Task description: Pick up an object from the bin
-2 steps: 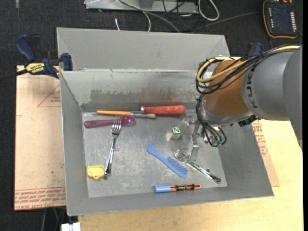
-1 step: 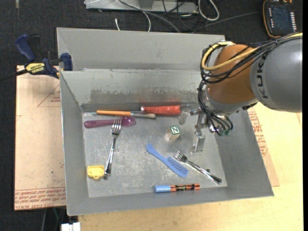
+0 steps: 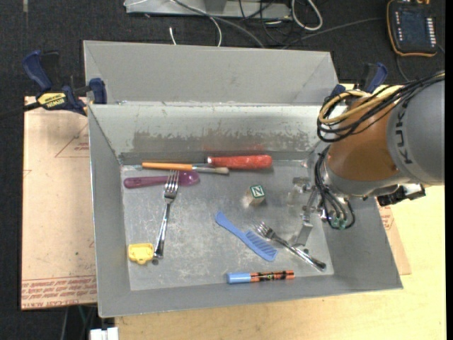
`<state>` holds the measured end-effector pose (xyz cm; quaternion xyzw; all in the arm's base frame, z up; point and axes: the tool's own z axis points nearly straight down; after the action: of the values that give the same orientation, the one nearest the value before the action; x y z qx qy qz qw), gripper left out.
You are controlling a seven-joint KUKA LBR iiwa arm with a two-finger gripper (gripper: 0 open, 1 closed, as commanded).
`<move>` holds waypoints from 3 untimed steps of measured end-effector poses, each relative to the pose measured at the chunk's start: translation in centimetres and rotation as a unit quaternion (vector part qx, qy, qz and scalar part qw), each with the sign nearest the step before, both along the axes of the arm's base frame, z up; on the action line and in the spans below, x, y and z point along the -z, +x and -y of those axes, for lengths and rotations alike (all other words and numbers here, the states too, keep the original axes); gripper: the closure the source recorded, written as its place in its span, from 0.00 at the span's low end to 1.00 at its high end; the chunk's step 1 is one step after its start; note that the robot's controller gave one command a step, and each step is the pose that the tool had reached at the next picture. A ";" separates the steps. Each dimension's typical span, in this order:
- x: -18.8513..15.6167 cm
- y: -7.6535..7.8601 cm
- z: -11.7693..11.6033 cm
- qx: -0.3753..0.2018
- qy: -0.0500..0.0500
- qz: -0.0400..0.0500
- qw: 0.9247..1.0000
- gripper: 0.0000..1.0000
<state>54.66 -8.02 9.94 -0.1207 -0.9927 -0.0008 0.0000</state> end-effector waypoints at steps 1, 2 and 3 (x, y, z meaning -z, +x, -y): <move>2.9 0.8 -7.2 -0.101 -0.002 0.009 0.995 0.00; 2.8 -1.9 -2.3 0.148 0.000 0.003 0.989 1.00; 2.8 -1.9 -2.3 0.148 0.000 0.003 0.989 1.00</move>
Offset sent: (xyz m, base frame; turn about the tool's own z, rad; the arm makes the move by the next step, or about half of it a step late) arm -0.0203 0.0222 -0.0294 0.2997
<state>52.77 -5.73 7.12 -0.2658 -0.9640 -0.0012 -0.0030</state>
